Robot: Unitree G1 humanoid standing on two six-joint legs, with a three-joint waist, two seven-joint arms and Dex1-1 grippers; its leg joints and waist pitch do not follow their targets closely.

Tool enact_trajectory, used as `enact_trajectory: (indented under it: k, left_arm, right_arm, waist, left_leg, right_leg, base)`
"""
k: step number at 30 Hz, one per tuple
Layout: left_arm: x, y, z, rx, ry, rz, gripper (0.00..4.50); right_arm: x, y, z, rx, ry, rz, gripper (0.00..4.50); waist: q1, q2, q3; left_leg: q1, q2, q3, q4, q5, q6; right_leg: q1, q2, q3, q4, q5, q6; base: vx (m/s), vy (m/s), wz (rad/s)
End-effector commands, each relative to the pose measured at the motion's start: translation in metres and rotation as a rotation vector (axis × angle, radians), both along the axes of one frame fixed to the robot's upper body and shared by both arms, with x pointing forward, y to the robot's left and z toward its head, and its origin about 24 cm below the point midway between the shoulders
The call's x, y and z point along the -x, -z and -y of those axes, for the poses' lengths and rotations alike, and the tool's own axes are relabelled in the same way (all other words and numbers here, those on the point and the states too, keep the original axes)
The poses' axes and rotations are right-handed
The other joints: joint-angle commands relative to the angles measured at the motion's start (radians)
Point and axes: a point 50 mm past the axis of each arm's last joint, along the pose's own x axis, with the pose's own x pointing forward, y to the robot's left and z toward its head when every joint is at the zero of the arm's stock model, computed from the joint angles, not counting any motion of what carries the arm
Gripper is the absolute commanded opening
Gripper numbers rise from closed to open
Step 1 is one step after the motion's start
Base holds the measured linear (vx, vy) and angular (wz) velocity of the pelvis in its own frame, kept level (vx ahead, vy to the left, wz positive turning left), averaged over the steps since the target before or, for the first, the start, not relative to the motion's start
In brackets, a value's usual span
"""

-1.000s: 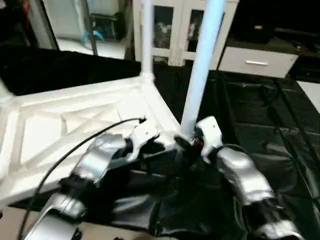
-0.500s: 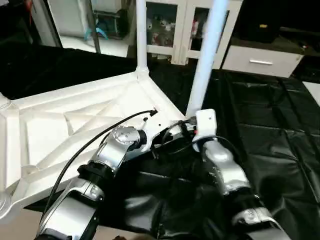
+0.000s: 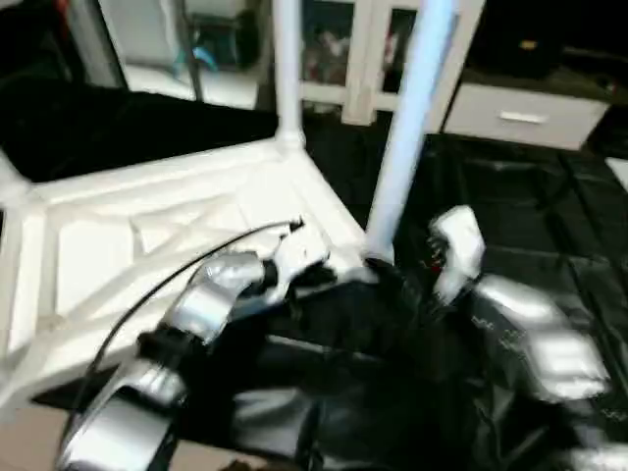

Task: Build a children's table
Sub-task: Rotate leg to tighten

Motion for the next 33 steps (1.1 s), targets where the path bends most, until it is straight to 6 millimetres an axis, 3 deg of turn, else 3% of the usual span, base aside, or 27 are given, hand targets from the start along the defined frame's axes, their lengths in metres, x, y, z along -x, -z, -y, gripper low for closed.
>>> enact_trajectory:
  k: [1,4,8,14,21,22,25,28,31,33]
  left_arm:
    - [0.012,0.006,0.007,-0.031,0.110,-0.049,0.00]
    - [0.025,0.005,0.002,-0.037,0.190,-0.095,0.00]
    - [0.032,0.004,0.001,-0.029,0.227,-0.119,0.00]
    - [0.033,0.003,-0.001,-0.040,0.228,-0.120,0.00]
    - [0.035,0.001,-0.003,-0.049,0.219,-0.127,0.00]
    - [0.035,0.001,-0.003,-0.049,0.219,-0.128,0.00]
    - [0.035,0.000,-0.004,-0.050,0.214,-0.127,0.00]
    - [0.036,0.001,-0.004,-0.053,0.207,-0.128,0.00]
    - [0.037,0.001,-0.005,-0.054,0.205,-0.130,0.00]
    - [0.037,0.001,-0.005,-0.055,0.204,-0.132,0.00]
  right_arm:
    - [0.004,-0.004,-0.001,0.041,-0.079,-0.006,4.43]
    - [0.008,-0.004,0.013,0.105,-0.121,-0.029,4.43]
    - [0.006,-0.004,0.015,0.120,-0.135,-0.031,4.43]
    - [0.002,-0.002,0.008,0.122,-0.171,-0.036,4.43]
    - [-0.003,0.002,-0.005,0.111,-0.256,-0.049,4.43]
    - [-0.004,0.002,-0.006,0.108,-0.260,-0.049,4.15]
    - [-0.006,0.002,-0.008,0.101,-0.267,-0.050,4.04]
    - [-0.007,0.002,-0.008,0.096,-0.276,-0.052,3.64]
    - [-0.007,0.003,-0.007,0.096,-0.277,-0.055,3.59]
    - [-0.007,0.004,-0.006,0.095,-0.278,-0.057,3.29]
  waist:
    - [-0.001,-0.005,-0.052]
    - [0.002,-0.001,-0.052]
    - [0.004,-0.001,-0.054]
    - [0.004,-0.001,-0.054]
    - [0.004,-0.001,-0.059]
    - [0.004,-0.001,-0.058]
    - [0.008,-0.001,-0.059]
    - [0.010,-0.003,-0.060]
    - [0.010,-0.005,-0.061]
    - [0.010,-0.003,-0.061]
  left_leg:
    - [0.018,0.086,-0.044,-0.083,-0.208,0.044]
    - [0.021,0.090,-0.043,-0.081,-0.189,0.053]
    - [0.020,0.088,-0.041,-0.077,-0.154,0.061]
    - [0.019,0.086,-0.041,-0.076,-0.171,0.056]
    - [0.018,0.085,-0.039,-0.069,-0.113,0.081]
    - [0.018,0.084,-0.039,-0.068,-0.116,0.080]
    - [0.020,0.086,-0.038,-0.068,-0.110,0.080]
    - [0.019,0.085,-0.038,-0.067,-0.105,0.081]
    - [0.019,0.084,-0.038,-0.065,-0.094,0.089]
    - [0.019,0.084,-0.038,-0.064,-0.087,0.092]
  right_leg:
    - [0.028,-0.072,0.044,-0.069,-0.061,-0.247]
    - [0.023,-0.072,0.044,-0.065,-0.051,-0.257]
    - [0.022,-0.069,0.042,-0.058,-0.001,-0.273]
    - [0.023,-0.070,0.042,-0.059,-0.025,-0.274]
    - [0.025,-0.068,0.039,-0.048,0.059,-0.295]
    - [0.026,-0.067,0.039,-0.048,0.051,-0.295]
    - [0.025,-0.067,0.040,-0.048,0.050,-0.293]
    - [0.027,-0.068,0.039,-0.046,0.052,-0.292]
    - [0.027,-0.068,0.039,-0.044,0.064,-0.294]
    - [0.028,-0.067,0.039,-0.043,0.069,-0.295]
  base:
    - [0.000,0.000,0.00]
    - [0.000,0.000,0.00]
    - [0.000,0.000,0.00]
    - [0.000,0.000,0.00]
    - [0.000,0.000,0.00]
    - [0.000,0.000,0.00]
    - [0.000,0.000,0.00]
    - [0.000,0.000,0.00]
    - [0.000,0.000,0.00]
    - [0.000,0.000,0.00]
